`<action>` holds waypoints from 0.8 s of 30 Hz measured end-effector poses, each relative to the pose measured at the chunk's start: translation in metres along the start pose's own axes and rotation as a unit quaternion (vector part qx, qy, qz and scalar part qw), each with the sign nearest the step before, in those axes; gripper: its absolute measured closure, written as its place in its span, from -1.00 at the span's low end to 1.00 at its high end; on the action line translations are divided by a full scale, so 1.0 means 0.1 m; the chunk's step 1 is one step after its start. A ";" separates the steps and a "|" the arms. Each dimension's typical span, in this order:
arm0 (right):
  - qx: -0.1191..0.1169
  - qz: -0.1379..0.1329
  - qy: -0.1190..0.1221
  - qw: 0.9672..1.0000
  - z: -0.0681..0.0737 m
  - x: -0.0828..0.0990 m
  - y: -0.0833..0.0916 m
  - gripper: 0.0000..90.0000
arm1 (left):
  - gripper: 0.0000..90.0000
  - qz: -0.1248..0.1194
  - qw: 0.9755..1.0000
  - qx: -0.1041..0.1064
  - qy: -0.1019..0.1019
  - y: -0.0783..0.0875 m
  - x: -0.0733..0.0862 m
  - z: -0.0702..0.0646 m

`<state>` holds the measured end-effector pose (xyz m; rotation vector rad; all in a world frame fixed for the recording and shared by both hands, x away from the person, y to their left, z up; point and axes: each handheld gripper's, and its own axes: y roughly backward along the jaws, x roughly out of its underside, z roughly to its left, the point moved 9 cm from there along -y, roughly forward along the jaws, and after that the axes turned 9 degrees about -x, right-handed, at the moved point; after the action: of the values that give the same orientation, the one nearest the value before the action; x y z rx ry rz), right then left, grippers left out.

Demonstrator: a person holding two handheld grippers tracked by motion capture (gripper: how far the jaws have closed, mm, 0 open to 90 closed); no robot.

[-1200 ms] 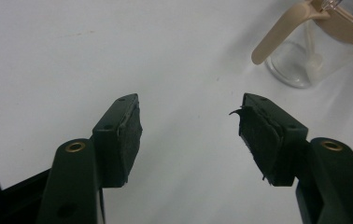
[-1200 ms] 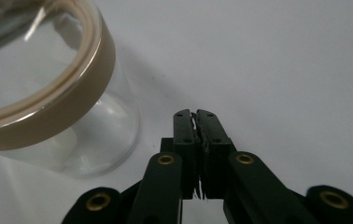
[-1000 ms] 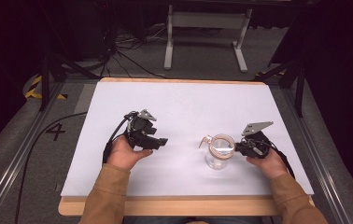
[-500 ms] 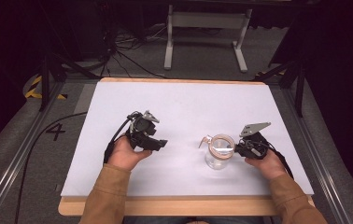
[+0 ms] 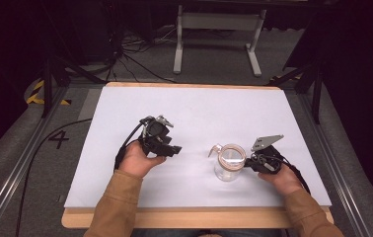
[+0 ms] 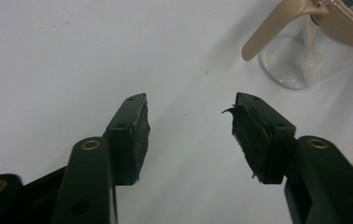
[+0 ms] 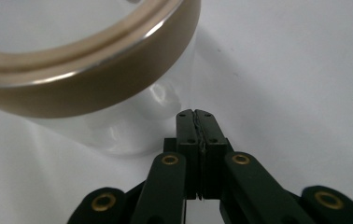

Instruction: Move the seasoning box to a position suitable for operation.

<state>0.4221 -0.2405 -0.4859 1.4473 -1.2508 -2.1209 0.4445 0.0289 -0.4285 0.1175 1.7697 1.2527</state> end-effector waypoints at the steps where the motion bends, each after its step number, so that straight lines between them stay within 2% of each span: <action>1: -0.001 0.001 0.005 1.000 0.01 0.00 -0.01 0.99 | 0.17 -0.002 1.000 0.006 -0.002 0.00 -0.01 -0.01; 3: -0.004 0.008 0.007 1.000 0.05 0.02 -0.04 0.99 | 0.30 -0.004 1.000 0.019 -0.007 0.00 -0.03 -0.05; 4: -0.004 0.008 0.007 1.000 0.05 0.02 -0.04 0.99 | 0.44 -0.004 1.000 0.019 -0.007 0.00 -0.03 -0.05; 5: -0.003 0.013 0.011 1.000 0.08 0.03 -0.07 0.99 | 0.44 -0.002 1.000 0.020 -0.014 0.00 -0.03 -0.05; 6: -0.006 0.017 0.015 1.000 0.12 0.03 -0.09 0.99 | 0.55 -0.001 1.000 0.023 -0.014 -0.01 -0.04 -0.07; 7: -0.006 0.017 0.015 1.000 0.12 0.03 -0.09 0.99 | 0.59 -0.001 1.000 0.023 -0.014 -0.01 -0.04 -0.07; 8: -0.008 0.020 0.023 1.000 0.16 0.02 -0.11 0.99 | 0.62 0.003 1.000 0.018 -0.022 -0.01 -0.03 -0.06; 13: -0.011 0.023 0.037 0.999 0.24 -0.01 -0.16 0.99 | 0.71 0.006 1.000 0.016 -0.022 -0.03 -0.02 -0.06; 15: -0.015 0.028 0.050 0.998 0.30 -0.02 -0.20 0.99 | 0.79 0.006 0.999 0.020 -0.025 -0.05 -0.01 -0.08; 16: -0.013 0.029 0.051 0.998 0.30 -0.02 -0.21 0.99 | 0.84 0.004 0.999 0.022 -0.027 -0.06 -0.01 -0.08; 19: -0.024 0.019 0.048 0.998 0.29 -0.03 -0.19 0.99 | 0.93 0.005 0.999 0.025 -0.040 -0.11 0.00 -0.11; 22: -0.016 0.011 0.046 0.999 0.26 -0.03 -0.16 0.99 | 0.98 0.004 0.999 0.026 -0.046 -0.16 0.00 -0.13; 24: -0.011 -0.005 0.038 0.999 0.20 -0.03 -0.08 0.99 | 0.99 0.001 0.998 0.035 -0.052 -0.26 -0.01 -0.18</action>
<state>0.4081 -0.2234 -0.4879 1.5121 -1.1913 -2.0600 0.4421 0.0036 -0.4476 0.2206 1.7237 1.1649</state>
